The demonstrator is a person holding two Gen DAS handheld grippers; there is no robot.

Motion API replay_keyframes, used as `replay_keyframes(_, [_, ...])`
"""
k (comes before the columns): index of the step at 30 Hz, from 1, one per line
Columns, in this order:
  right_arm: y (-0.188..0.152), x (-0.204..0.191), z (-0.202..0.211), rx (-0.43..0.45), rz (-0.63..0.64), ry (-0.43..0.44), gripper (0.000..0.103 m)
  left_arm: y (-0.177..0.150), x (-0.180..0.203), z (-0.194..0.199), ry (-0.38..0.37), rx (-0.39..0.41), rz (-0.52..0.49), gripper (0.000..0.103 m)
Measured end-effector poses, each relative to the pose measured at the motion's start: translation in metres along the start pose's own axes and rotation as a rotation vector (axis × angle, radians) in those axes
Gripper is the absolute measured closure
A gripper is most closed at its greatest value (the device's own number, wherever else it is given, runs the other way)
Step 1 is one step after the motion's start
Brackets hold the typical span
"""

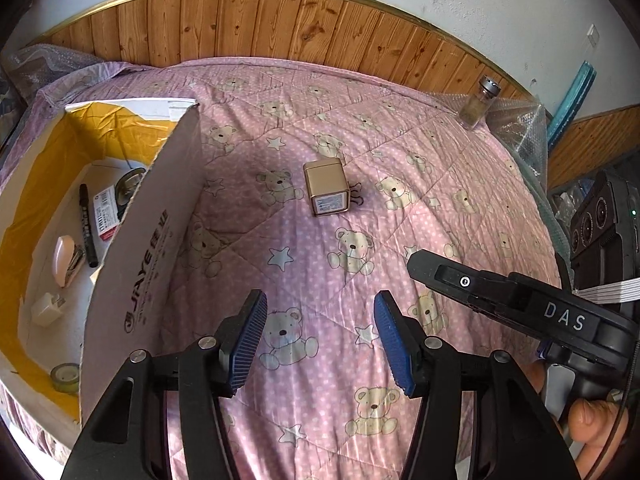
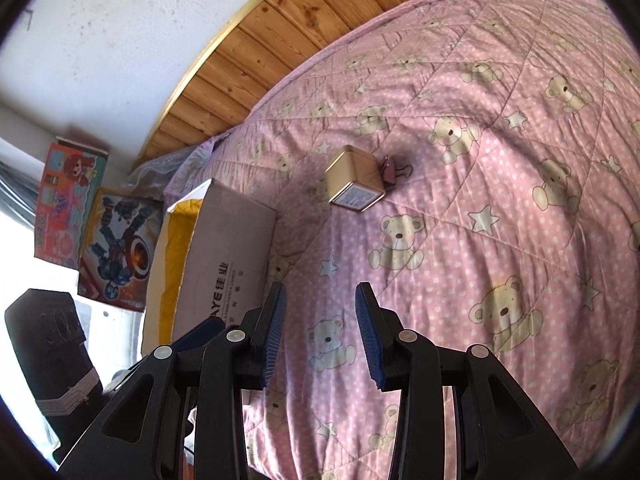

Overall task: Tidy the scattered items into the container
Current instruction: 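Close the left gripper on the gold tin while the right approaches the pink binder clip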

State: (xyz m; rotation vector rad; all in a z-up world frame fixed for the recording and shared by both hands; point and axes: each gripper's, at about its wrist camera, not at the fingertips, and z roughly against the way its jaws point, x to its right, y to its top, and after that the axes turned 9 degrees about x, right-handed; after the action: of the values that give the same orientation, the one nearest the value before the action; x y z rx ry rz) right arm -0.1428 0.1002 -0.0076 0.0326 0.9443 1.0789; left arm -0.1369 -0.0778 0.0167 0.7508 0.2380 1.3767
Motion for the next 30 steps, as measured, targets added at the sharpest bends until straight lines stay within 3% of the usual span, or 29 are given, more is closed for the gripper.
replay_keyframes(17, [0.073,0.053,-0.067,-0.015,-0.084,-0.014,0.064,0.067,0.005,-0.126,-0.036,-0.051,0.069,0.046])
replay_keyframes(26, [0.088,0.067,-0.109,-0.061,-0.099,-0.033,0.064,0.071,-0.011,-0.174,-0.036,-0.069,0.117,0.043])
replay_keyframes(30, [0.090,0.068,-0.127,-0.090,-0.090,-0.035,0.064,0.067,-0.018,-0.178,-0.066,-0.055,0.110,0.053])
